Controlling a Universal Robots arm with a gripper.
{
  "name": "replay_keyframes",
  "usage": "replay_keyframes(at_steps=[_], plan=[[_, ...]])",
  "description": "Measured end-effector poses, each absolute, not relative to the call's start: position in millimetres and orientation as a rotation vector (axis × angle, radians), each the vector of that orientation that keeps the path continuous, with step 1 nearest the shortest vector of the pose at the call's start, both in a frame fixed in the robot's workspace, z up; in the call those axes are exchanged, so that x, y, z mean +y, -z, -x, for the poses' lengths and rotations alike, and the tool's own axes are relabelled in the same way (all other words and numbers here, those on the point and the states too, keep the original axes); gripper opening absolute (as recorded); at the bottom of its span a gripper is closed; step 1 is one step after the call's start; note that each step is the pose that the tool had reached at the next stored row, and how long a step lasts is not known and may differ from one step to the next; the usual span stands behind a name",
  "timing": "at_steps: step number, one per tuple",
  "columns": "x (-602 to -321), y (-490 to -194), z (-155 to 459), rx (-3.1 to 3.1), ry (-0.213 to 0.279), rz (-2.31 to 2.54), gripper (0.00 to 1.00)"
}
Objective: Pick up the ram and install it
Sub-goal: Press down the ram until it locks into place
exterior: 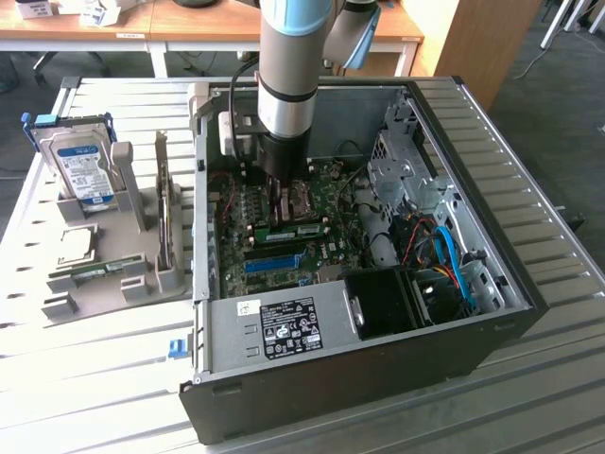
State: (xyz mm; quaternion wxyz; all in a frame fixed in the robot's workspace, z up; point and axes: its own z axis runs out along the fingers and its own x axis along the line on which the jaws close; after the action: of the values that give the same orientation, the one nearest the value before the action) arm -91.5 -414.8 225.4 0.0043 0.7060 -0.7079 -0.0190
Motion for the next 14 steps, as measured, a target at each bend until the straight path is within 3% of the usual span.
replay_keyframes(at_steps=[14], plan=[[-414.8,-223.8,91.5,-2.218,0.059,-2.212,0.11]])
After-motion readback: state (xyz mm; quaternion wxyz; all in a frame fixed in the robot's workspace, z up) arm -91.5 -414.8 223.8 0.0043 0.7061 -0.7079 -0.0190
